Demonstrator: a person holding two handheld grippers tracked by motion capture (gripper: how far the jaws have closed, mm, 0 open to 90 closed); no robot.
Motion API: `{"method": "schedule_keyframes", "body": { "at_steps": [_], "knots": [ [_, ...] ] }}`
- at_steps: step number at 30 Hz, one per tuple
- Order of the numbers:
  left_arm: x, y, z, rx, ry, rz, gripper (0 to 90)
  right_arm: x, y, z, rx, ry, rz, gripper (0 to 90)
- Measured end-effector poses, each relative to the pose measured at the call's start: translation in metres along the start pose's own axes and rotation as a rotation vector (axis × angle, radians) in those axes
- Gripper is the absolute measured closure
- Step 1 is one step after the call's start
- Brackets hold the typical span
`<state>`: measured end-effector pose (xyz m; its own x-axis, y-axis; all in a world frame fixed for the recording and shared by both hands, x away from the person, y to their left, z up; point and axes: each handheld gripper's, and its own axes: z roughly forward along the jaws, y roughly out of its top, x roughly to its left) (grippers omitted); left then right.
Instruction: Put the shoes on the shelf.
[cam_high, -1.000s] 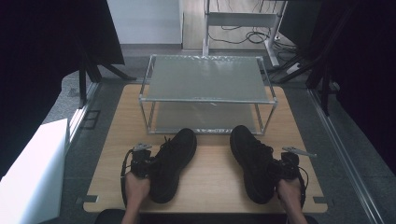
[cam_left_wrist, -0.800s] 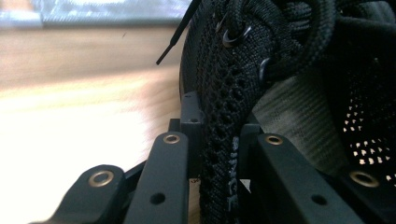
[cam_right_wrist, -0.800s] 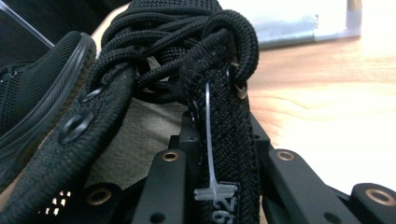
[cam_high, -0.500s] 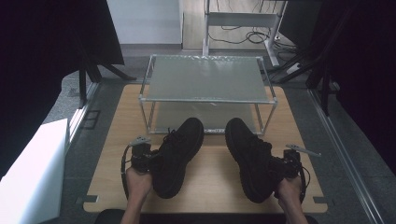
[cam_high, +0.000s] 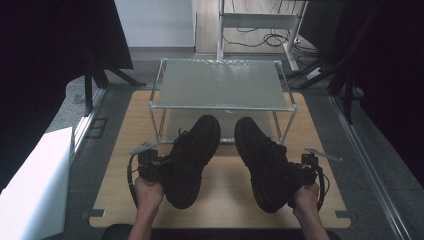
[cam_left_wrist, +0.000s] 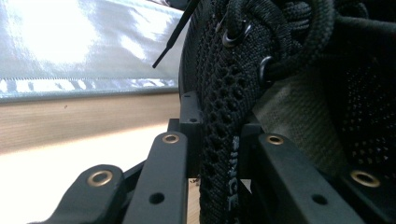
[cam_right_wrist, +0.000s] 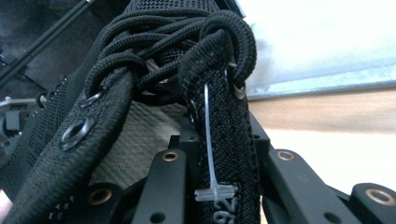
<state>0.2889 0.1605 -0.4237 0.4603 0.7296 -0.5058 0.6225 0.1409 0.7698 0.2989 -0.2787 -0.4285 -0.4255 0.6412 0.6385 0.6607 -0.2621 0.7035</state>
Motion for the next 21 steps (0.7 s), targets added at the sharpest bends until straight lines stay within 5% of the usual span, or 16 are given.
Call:
{"method": "schedule_keyframes", "body": {
  "at_steps": [10, 21],
  "knots": [
    [-0.009, 0.013, -0.006, -0.086, -0.042, -0.046, 79.0, 0.021, 0.016, 0.007, -0.01, 0.038, 0.029, 76.1],
    [-0.017, 0.037, -0.001, -0.123, -0.044, -0.065, 78.8, 0.035, 0.044, 0.016, -0.047, 0.078, 0.07, 76.3]
  ]
}}
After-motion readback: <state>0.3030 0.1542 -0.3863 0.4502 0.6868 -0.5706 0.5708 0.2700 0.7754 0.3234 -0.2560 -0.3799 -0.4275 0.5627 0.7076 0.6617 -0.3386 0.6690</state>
